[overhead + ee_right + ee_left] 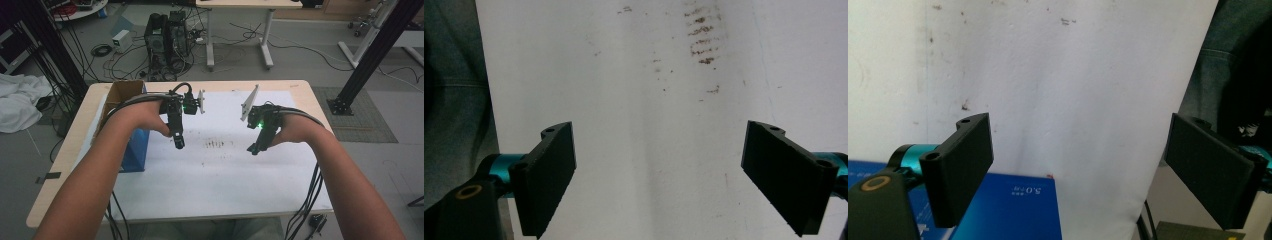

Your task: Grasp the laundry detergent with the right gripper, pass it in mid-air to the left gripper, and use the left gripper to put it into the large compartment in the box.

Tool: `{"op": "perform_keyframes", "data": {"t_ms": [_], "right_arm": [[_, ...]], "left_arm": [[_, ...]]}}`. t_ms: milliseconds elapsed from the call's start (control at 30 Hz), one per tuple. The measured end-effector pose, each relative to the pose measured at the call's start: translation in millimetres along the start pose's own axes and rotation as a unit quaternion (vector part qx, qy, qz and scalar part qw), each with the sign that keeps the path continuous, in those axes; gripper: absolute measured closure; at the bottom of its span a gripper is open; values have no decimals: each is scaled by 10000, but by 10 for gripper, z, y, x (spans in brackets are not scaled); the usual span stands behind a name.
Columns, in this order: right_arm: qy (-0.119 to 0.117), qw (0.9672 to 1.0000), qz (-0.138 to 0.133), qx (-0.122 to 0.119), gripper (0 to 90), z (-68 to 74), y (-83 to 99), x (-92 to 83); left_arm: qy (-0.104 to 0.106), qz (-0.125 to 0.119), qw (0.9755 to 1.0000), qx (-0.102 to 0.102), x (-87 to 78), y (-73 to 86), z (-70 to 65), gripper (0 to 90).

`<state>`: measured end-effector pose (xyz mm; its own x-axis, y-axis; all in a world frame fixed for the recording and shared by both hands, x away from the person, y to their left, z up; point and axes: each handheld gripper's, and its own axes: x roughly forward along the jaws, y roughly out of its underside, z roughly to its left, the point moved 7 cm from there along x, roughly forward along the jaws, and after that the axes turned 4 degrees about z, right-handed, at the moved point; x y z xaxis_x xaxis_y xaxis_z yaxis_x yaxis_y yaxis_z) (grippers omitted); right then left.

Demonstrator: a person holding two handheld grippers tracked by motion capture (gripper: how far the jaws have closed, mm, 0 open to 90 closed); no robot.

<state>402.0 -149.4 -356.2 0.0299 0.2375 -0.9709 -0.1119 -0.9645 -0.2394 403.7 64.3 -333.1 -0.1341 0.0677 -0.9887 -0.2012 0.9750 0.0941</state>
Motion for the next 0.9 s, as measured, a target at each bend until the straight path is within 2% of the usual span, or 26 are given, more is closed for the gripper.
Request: {"op": "perform_keyframes", "data": {"t_ms": [67,267,333,433,467,533,567,600,700,900], "right_arm": [[-4,10000,38,-17,134,8,-23,28],[-25,9999,132,-28,134,22,-30,62],[-25,9998,191,1,134,18,-6,77],[-11,9997,254,11,134,-6,36,85],[-14,9997,262,27,134,-10,45,84],[-13,9997,257,13,134,-17,54,83],[-27,9997,241,12,134,-16,56,83],[-40,9997,250,20,134,-14,58,78],[-44,9998,210,-17,134,-29,62,79],[-51,9997,246,-8,134,-34,76,73]], "left_arm": [[-72,-5,10000,-8,12,-29,6,122],[-26,-42,9999,-116,29,-65,34,122],[-47,37,10000,-48,58,-57,47,122],[65,85,9999,-92,82,-43,37,122],[6,54,10000,-65,93,-35,51,122],[22,150,9999,-12,76,1,61,122],[-33,133,9999,-6,70,9,68,122],[49,113,9999,-29,58,19,56,122],[-51,40,10000,11,29,20,62,122],[-44,28,9999,101,13,-15,8,122]]}}
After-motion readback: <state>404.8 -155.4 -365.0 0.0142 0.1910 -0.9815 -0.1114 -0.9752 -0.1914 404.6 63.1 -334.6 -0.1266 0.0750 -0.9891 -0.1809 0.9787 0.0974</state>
